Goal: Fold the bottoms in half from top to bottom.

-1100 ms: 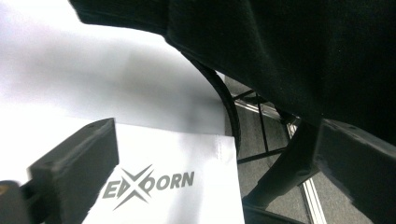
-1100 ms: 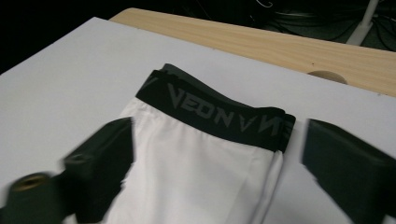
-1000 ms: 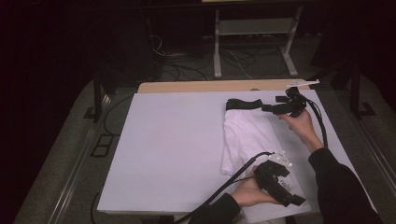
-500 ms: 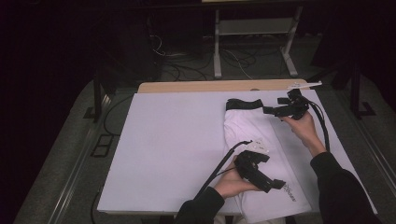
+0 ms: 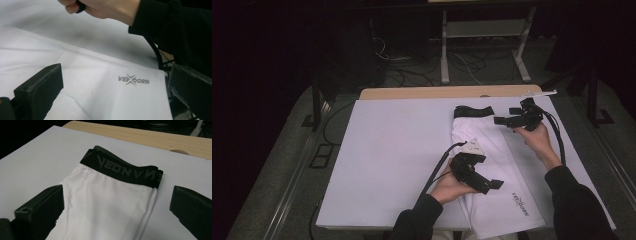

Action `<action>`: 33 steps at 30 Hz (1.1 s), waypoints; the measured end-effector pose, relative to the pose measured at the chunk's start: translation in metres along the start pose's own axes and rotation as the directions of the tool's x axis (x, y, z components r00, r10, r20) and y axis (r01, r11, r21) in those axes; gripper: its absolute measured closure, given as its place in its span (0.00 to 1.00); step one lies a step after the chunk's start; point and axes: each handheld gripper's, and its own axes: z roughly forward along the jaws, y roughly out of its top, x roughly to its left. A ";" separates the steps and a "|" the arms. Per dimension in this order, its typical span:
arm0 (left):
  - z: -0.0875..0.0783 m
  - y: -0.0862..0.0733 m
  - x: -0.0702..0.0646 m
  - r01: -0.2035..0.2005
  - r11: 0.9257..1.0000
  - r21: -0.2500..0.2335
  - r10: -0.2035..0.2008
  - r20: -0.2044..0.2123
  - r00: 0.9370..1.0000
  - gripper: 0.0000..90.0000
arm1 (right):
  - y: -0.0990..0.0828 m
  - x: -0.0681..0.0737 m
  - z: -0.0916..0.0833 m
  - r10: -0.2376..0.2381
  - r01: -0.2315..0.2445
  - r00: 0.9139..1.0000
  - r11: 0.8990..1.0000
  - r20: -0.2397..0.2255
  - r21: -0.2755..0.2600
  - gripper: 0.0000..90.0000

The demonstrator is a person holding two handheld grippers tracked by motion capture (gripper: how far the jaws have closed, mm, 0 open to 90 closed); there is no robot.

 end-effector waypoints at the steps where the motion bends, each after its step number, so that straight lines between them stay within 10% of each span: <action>1: -0.001 0.000 0.002 0.007 1.000 -0.001 -0.007 -0.002 1.000 0.00 | 0.000 0.000 0.000 0.001 -0.001 1.000 1.000 -0.004 -0.001 0.00; 33: -0.040 0.002 0.062 0.066 0.997 -0.039 -0.070 -0.118 0.991 0.00 | -0.010 0.004 0.001 -0.010 0.011 1.000 0.999 -0.019 0.036 0.00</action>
